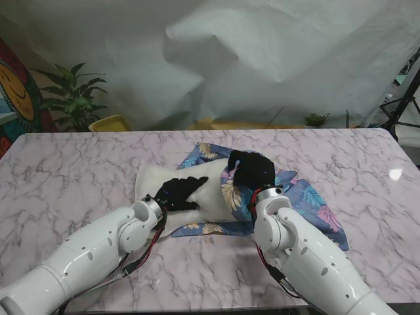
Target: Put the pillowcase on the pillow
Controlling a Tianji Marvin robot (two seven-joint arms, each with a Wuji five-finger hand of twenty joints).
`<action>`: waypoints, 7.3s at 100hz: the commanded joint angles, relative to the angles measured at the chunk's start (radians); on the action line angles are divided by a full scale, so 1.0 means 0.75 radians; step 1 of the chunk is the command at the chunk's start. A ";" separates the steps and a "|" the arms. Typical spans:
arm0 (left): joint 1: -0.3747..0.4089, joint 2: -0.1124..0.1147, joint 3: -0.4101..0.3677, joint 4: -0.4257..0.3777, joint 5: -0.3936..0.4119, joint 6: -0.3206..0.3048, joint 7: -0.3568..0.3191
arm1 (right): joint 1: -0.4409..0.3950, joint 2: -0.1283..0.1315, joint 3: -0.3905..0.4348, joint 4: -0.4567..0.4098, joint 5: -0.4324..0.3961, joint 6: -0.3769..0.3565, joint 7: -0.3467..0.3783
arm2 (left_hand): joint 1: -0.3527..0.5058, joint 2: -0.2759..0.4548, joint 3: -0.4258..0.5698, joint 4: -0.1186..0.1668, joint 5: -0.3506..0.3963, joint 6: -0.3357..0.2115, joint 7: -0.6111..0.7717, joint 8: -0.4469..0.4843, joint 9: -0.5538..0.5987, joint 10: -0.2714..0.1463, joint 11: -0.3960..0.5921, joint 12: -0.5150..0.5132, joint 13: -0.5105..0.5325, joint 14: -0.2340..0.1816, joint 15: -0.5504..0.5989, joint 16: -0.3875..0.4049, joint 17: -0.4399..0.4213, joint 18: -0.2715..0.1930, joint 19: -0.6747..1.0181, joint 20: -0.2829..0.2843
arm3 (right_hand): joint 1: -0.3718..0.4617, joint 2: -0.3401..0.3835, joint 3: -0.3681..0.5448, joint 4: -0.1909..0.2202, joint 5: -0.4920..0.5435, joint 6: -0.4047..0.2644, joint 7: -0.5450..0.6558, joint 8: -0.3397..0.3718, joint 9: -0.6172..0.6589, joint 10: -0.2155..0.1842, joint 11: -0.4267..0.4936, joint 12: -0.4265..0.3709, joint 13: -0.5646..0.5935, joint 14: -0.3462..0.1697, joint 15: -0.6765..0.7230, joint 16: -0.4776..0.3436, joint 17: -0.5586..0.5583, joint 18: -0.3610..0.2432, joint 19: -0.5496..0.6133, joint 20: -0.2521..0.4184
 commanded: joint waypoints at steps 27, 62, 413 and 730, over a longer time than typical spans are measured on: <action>-0.034 -0.090 0.073 0.233 0.036 -0.042 0.351 | -0.007 -0.005 0.001 -0.007 0.011 0.010 -0.003 | 0.282 0.215 0.219 -0.010 0.273 -0.319 1.476 0.747 0.623 -0.138 0.147 -0.194 0.696 -0.350 0.682 -0.035 0.964 -0.611 0.919 0.201 | 0.038 0.034 0.000 0.013 0.000 0.027 0.058 -0.009 0.016 -0.004 0.085 0.014 0.043 -0.045 0.057 0.011 0.007 0.037 0.028 -0.017; 0.050 -0.139 -0.062 0.146 -0.018 -0.145 0.503 | 0.064 -0.044 -0.030 0.047 0.054 0.056 -0.075 | 0.283 0.299 0.157 0.007 0.173 -0.271 1.464 0.825 0.656 -0.145 0.603 -0.066 0.772 -0.499 0.924 0.078 1.023 -0.626 1.071 0.265 | 0.039 0.030 0.003 0.014 -0.001 0.039 0.057 -0.006 0.019 0.005 0.088 0.011 0.043 -0.044 0.073 0.016 0.021 0.025 0.033 -0.017; 0.073 -0.278 -0.051 -0.096 -0.329 0.287 0.399 | -0.314 -0.015 0.027 -0.316 -0.141 0.362 -0.141 | 0.283 0.318 0.117 0.005 0.118 -0.124 1.388 0.726 0.705 -0.182 0.690 -0.021 0.868 -0.578 1.055 0.020 1.091 -0.756 1.253 0.155 | 0.083 0.149 -0.097 0.027 0.125 0.042 -0.118 -0.041 -0.048 0.082 0.058 0.117 0.041 0.002 -0.051 0.061 -0.066 -0.090 0.135 0.216; -0.011 -0.170 0.055 0.090 -0.025 -0.205 0.443 | 0.133 0.105 -0.076 -0.060 -0.099 -0.101 0.468 | 0.283 0.333 0.063 0.012 0.131 -0.240 1.405 0.733 0.683 -0.229 0.669 0.001 0.795 -0.527 1.063 0.021 1.046 -0.659 1.220 0.121 | -0.521 0.091 -0.068 0.174 -0.085 0.265 -0.729 0.047 -0.497 0.033 -0.307 -0.104 -0.531 0.165 -0.861 -0.321 -0.644 -0.038 -0.176 0.108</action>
